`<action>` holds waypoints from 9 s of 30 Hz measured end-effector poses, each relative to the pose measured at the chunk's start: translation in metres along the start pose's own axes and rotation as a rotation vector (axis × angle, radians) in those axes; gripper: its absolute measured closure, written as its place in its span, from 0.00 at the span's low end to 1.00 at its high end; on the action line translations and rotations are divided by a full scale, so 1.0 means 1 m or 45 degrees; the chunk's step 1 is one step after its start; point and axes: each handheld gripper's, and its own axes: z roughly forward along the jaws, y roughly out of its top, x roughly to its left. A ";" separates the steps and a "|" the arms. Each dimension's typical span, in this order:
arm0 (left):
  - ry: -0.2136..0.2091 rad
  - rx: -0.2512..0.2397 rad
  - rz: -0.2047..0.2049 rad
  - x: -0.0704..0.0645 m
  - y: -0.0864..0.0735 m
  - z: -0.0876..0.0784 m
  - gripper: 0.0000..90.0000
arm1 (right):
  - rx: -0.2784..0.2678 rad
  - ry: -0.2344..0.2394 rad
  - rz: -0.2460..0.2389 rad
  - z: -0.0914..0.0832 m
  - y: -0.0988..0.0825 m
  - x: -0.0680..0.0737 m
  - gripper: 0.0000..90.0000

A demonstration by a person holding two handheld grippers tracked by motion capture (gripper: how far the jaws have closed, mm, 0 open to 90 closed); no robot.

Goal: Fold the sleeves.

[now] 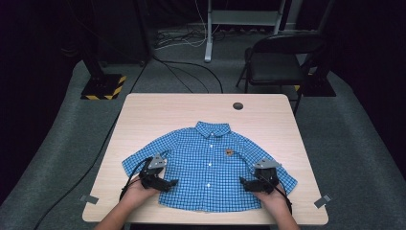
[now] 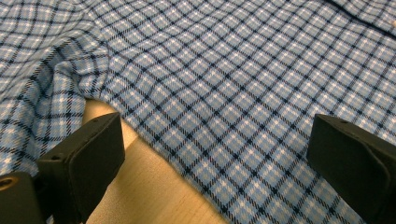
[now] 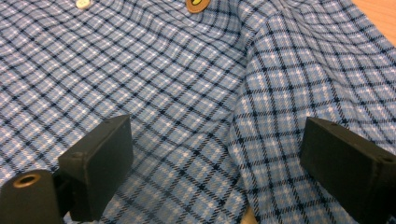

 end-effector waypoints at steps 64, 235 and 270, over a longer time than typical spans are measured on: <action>0.056 -0.054 -0.058 0.004 -0.003 -0.012 0.17 | -0.007 -0.001 0.009 -0.003 -0.002 -0.001 0.11; 0.372 -0.016 -0.419 0.090 -0.045 -0.073 0.76 | -0.013 0.020 0.025 -0.003 -0.002 -0.003 0.10; 0.213 -0.151 -0.126 0.043 -0.003 -0.071 0.84 | -0.010 0.010 0.015 -0.003 -0.002 -0.002 0.10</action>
